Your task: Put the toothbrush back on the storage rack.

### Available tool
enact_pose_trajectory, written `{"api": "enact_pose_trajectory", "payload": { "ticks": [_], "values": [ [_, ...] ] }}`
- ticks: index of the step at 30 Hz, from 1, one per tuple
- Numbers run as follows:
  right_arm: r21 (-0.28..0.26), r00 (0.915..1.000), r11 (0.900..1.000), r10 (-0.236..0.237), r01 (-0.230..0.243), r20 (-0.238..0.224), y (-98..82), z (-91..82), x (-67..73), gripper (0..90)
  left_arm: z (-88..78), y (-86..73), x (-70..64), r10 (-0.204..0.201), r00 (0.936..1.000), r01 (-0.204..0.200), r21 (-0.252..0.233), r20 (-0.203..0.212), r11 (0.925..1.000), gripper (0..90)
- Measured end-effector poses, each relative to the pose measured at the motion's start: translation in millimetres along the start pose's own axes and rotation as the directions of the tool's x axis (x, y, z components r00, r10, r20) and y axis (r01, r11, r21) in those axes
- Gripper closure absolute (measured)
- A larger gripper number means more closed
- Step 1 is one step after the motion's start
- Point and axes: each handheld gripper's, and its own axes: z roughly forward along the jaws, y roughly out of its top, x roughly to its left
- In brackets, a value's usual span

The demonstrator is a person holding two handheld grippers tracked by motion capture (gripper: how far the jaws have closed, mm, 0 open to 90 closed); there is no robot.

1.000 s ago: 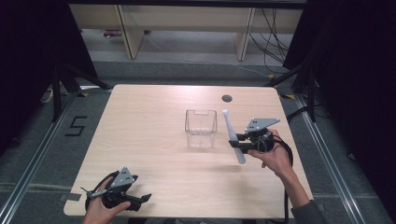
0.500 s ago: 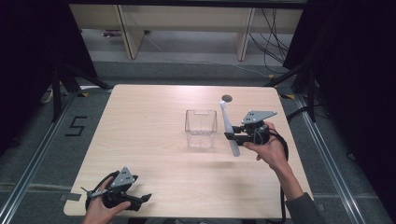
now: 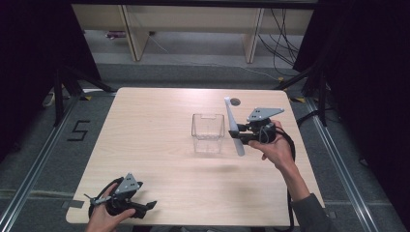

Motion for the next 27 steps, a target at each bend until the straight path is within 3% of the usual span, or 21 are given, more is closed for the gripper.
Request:
{"api": "enact_pose_trajectory", "payload": {
  "ticks": [1, 2, 15, 18, 20, 27],
  "values": [
    [-0.016, 1.0, 1.0, -0.001, 0.001, 0.001, 1.0, 0.7, -0.2, 67.0, -0.1, 0.0, -0.1, 0.0, 1.0, 0.0, -0.001, -0.001, 1.0, 14.9],
    [0.0, 0.9997, 1.0, 0.023, -0.023, -0.003, 2.4, -1.3, 0.4, 67.0, 0.3, -0.1, -1.0, -0.009, 1.0, 0.009, -0.009, 0.0, 0.9999, 14.8],
    [-0.058, 0.9999, 0.998, -0.001, 0.002, 0.015, 28.0, -3.3, -5.3, 67.0, 0.1, -0.2, 0.0, -0.003, 1.0, 0.003, -0.003, 0.001, 1.0, 14.9],
    [-0.051, 0.9999, 0.999, -0.006, 0.006, 0.013, 31.4, -3.1, -5.5, 67.0, 0.3, -0.4, -0.1, -0.002, 1.0, 0.002, 0.001, 0.002, 1.0, 14.8],
    [-0.045, 0.9999, 0.999, 0.016, -0.015, 0.004, 37.3, -1.8, -4.4, 67.0, 0.2, -0.3, 0.1, 0.0, 1.0, 0.0, 0.003, 0.001, 1.0, 14.8],
    [-0.046, 1.0, 0.999, -0.005, 0.004, -0.007, 47.7, 1.6, -3.9, 67.0, 0.0, -0.4, -0.1, 0.002, 1.0, -0.002, 0.003, 0.003, 1.0, 14.8]
  ]
}}
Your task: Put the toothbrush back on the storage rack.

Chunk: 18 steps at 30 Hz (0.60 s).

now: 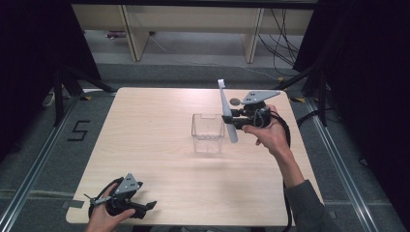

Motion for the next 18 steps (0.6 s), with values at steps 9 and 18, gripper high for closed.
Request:
{"api": "enact_pose_trajectory", "payload": {
  "ticks": [9, 18],
  "values": [
    [-0.002, 0.9999, 1.0, -0.009, 0.009, -0.009, 13.8, 2.6, 3.8, 67.0, 0.3, -0.2, 0.0, -0.005, 1.0, 0.005, -0.002, 0.0, 1.0, 14.8],
    [0.002, 0.9997, 1.0, -0.021, 0.021, -0.01, 26.1, 14.2, 2.1, 67.0, 0.0, -0.1, 0.4, -0.004, 1.0, 0.004, -0.002, 0.0, 1.0, 14.9]
  ]
}}
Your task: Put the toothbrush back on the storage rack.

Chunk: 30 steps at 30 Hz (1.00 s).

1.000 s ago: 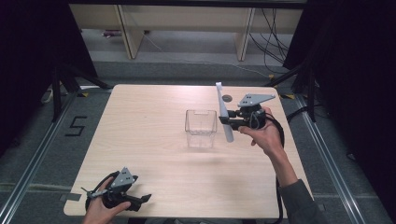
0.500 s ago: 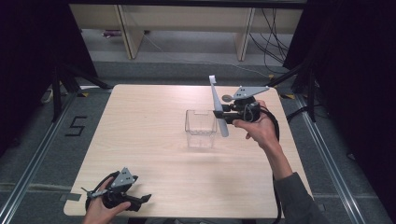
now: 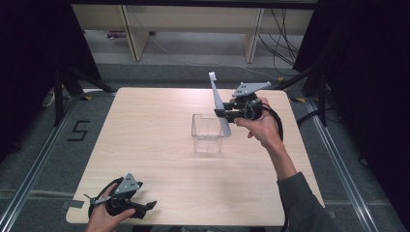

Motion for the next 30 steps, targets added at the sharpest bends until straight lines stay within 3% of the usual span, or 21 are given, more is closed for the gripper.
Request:
{"api": "enact_pose_trajectory", "payload": {
  "ticks": [11, 14, 18, 23, 26, 27, 29, 30],
  "values": [
    [0.01, 1.0, 1.0, 0.003, -0.003, -0.009, 13.0, 24.2, 0.4, 67.0, -0.3, -0.1, -1.3, -0.009, 0.9999, 0.01, -0.012, 0.003, 0.9999, 14.9],
    [0.018, 1.0, 1.0, -0.006, 0.006, -0.002, 13.0, 29.7, -0.7, 67.0, 0.4, 0.2, -2.3, -0.021, 0.9998, 0.021, -0.024, 0.005, 0.9995, 14.9],
    [0.014, 0.9998, 1.0, 0.019, -0.019, -0.004, 11.7, 37.4, -1.7, 67.0, 0.7, -0.2, -2.6, -0.023, 0.9997, 0.023, -0.023, 0.01, 0.9995, 14.8],
    [0.034, 1.0, 0.999, -0.001, 0.001, 0.001, 11.3, 44.0, -3.8, 67.1, -0.1, 0.1, -2.1, -0.016, 0.9998, 0.016, -0.019, 0.009, 0.9997, 14.9],
    [0.043, 0.9998, 0.999, 0.019, -0.019, -0.002, 9.0, 52.1, -3.8, 67.0, -0.6, 0.0, -1.4, -0.011, 0.9999, 0.011, -0.012, 0.003, 0.9999, 14.9],
    [0.045, 1.0, 0.999, 0.006, -0.006, 0.002, 8.5, 53.5, -5.2, 67.0, -0.2, 0.0, -1.9, -0.018, 0.9998, 0.018, -0.018, 0.005, 0.9997, 14.9],
    [0.058, 0.9994, 0.998, 0.036, -0.036, 0.005, 6.6, 56.4, -4.1, 67.0, -0.4, 0.0, -2.2, -0.018, 0.9998, 0.018, -0.02, 0.006, 0.9996, 14.9],
    [0.064, 0.9997, 0.998, 0.024, -0.024, -0.001, 6.1, 57.4, -4.9, 67.0, -0.5, 0.1, -2.2, -0.017, 0.9998, 0.017, -0.019, 0.006, 0.9997, 14.9]
  ]
}}
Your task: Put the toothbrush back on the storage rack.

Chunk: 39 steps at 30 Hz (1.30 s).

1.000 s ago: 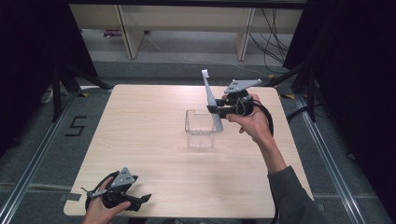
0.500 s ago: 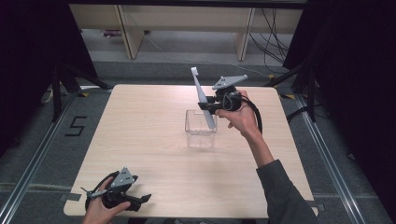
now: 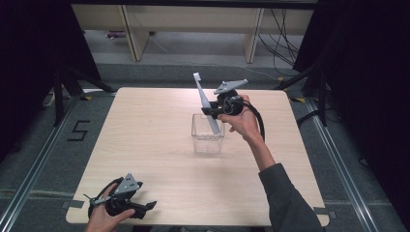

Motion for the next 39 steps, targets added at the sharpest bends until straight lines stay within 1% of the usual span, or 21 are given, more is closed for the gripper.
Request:
{"api": "enact_pose_trajectory", "payload": {
  "ticks": [2, 3, 9, 11, 13, 15, 16, 18, 21, 22, 25, 26, 29, 30, 32, 33, 34, 35, 36, 38, 39],
  "values": [
    [0.0, 0.9999, 1.0, 0.014, -0.014, 0.002, -1.7, 3.1, 0.1, 67.0, 0.0, -0.1, 0.1, 0.001, 1.0, -0.001, -0.001, 0.0, 1.0, 14.9],
    [0.008, 1.0, 1.0, -0.006, 0.006, -0.003, -1.9, 4.5, -1.3, 67.0, -0.3, -0.1, 0.5, 0.003, 1.0, -0.003, 0.002, 0.001, 1.0, 14.8],
    [0.024, 1.0, 1.0, 0.001, -0.001, 0.007, -6.2, 13.7, -1.4, 67.0, 0.1, 0.1, 0.4, 0.0, 1.0, 0.0, -0.001, -0.001, 1.0, 14.9],
    [0.024, 1.0, 1.0, 0.002, -0.002, 0.004, -8.7, 17.2, -1.9, 67.0, -1.0, 0.0, 1.1, 0.011, 0.9999, -0.011, 0.006, -0.004, 0.9999, 14.8],
    [0.022, 1.0, 1.0, -0.008, 0.008, 0.002, -10.9, 19.8, -3.6, 67.0, 0.0, -0.1, 0.2, -0.006, 1.0, 0.006, -0.007, 0.003, 1.0, 14.8],
    [0.041, 1.0, 0.999, 0.001, -0.001, 0.001, -13.1, 22.0, -4.6, 67.0, 0.4, -0.2, -0.1, -0.005, 1.0, 0.005, -0.006, 0.0, 1.0, 14.8],
    [0.031, 1.0, 1.0, -0.002, 0.002, 0.006, -14.6, 24.2, -5.2, 67.0, 0.4, -0.1, -0.2, -0.006, 1.0, 0.006, -0.006, 0.0, 1.0, 14.8],
    [0.052, 0.9996, 0.998, 0.027, -0.027, -0.005, -16.2, 25.3, -4.2, 67.0, 0.3, -0.2, -0.3, -0.006, 1.0, 0.006, -0.008, 0.001, 1.0, 14.9],
    [0.041, 0.9997, 0.999, 0.022, -0.022, 0.009, -17.7, 28.3, -4.6, 67.0, -0.1, -0.4, -0.1, -0.006, 1.0, 0.006, -0.009, 0.003, 0.9999, 14.9],
    [0.049, 0.9999, 0.999, 0.014, -0.014, -0.007, -17.6, 28.3, -5.9, 67.0, 0.8, -0.5, -0.9, -0.018, 0.9998, 0.018, -0.019, 0.004, 0.9997, 14.9],
    [0.043, 1.0, 0.999, 0.005, -0.005, 0.005, -18.1, 30.0, -6.0, 67.0, 0.2, -0.4, -0.2, -0.006, 1.0, 0.006, -0.007, 0.003, 1.0, 14.9],
    [0.054, 0.9998, 0.998, 0.018, -0.018, 0.002, -18.9, 31.9, -5.7, 67.0, -0.8, -0.2, 0.8, 0.011, 0.9999, -0.011, 0.007, -0.003, 0.9999, 14.8],
    [0.066, 1.0, 0.998, 0.007, -0.007, -0.006, -20.3, 34.0, -5.3, 67.0, -0.6, -0.5, 0.7, 0.005, 1.0, -0.005, -0.001, -0.004, 1.0, 14.9],
    [0.077, 0.999, 0.996, 0.044, -0.044, -0.002, -21.7, 34.5, -2.8, 67.0, -0.6, -0.6, 0.3, -0.001, 1.0, 0.001, -0.003, -0.001, 1.0, 14.9],
    [0.079, 0.9995, 0.996, 0.032, -0.032, -0.006, -24.0, 37.2, -3.3, 67.0, 0.8, -1.1, -0.7, -0.016, 0.9998, 0.016, -0.022, 0.008, 0.9996, 14.9],
    [0.08, 0.9997, 0.997, 0.022, -0.021, -0.006, -25.0, 38.6, -4.4, 67.0, -0.5, -0.7, 0.6, 0.002, 1.0, -0.002, 0.0, -0.004, 1.0, 14.9],
    [0.076, 0.9998, 0.997, 0.018, -0.017, -0.005, -27.2, 40.9, -4.4, 67.0, -0.5, -0.7, 0.5, 0.003, 1.0, -0.003, 0.0, -0.004, 1.0, 14.9],
    [0.094, 0.9988, 0.995, 0.047, -0.045, -0.013, -28.1, 40.2, -2.8, 67.0, -0.6, -0.7, 0.4, 0.004, 1.0, -0.004, 0.002, -0.003, 1.0, 14.8],
    [0.085, 0.9995, 0.996, 0.028, -0.027, -0.013, -30.1, 42.6, -4.1, 67.0, -0.6, -0.8, 0.3, 0.004, 1.0, -0.004, 0.001, -0.004, 1.0, 14.9],
    [0.108, 0.9987, 0.993, 0.051, -0.049, -0.01, -32.2, 42.6, -3.1, 67.0, -0.6, -0.9, 0.4, 0.002, 1.0, -0.002, -0.001, -0.004, 1.0, 14.8],
    [0.093, 0.9993, 0.995, 0.034, -0.032, -0.014, -33.1, 44.4, -4.1, 67.0, -0.6, -1.0, 0.5, 0.001, 1.0, -0.001, -0.002, -0.004, 1.0, 14.9]
  ]
}}
